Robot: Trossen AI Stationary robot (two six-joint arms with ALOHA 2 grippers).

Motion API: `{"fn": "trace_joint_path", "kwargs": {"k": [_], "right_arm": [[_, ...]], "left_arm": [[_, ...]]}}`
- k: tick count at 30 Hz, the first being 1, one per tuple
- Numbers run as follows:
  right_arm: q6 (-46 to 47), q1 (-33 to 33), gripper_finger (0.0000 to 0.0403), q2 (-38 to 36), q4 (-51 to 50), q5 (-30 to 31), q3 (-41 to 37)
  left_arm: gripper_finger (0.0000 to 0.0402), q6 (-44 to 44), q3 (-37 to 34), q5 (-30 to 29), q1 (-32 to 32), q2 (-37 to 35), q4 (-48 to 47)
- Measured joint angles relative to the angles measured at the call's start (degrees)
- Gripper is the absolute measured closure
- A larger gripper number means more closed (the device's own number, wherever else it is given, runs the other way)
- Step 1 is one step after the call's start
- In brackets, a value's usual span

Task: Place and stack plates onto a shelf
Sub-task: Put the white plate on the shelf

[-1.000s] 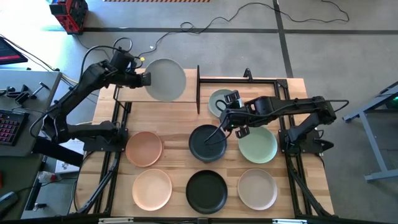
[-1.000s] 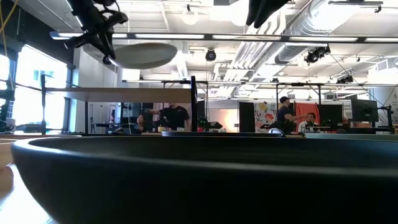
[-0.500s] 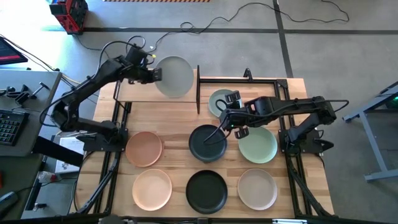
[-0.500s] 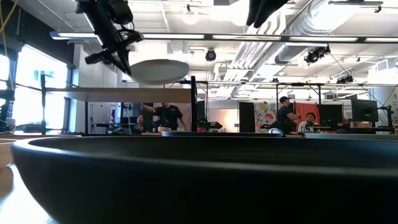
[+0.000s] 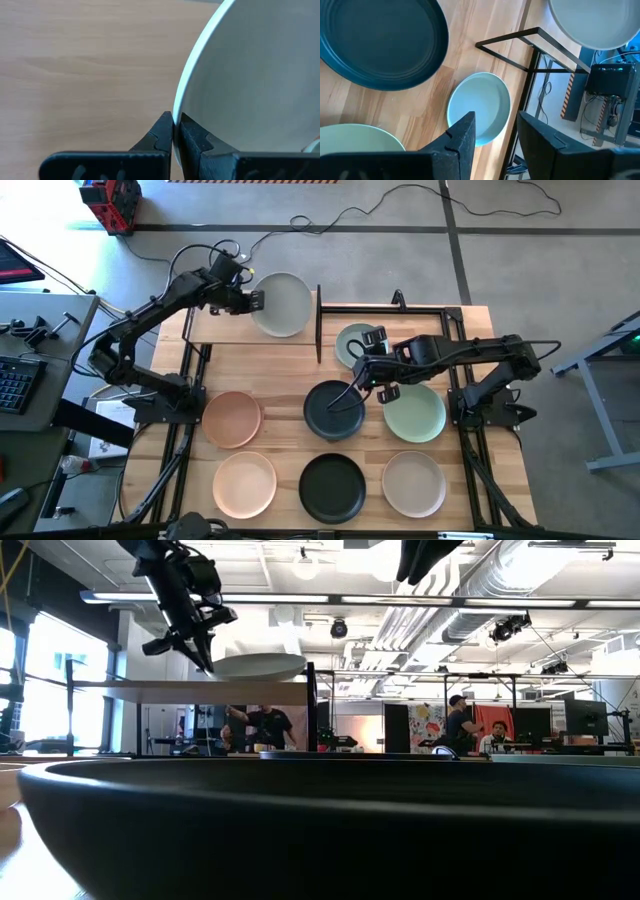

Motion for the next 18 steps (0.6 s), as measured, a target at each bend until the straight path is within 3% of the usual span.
{"fn": "trace_joint_path", "kwargs": {"k": [18], "right_arm": [[2.1, -1.1, 0.0273, 0.0, 0.5, -0.3, 0.0]], "left_arm": [[0.0398, -1.0, 0.0, 2.1, 0.0, 0.4, -0.9]]}}
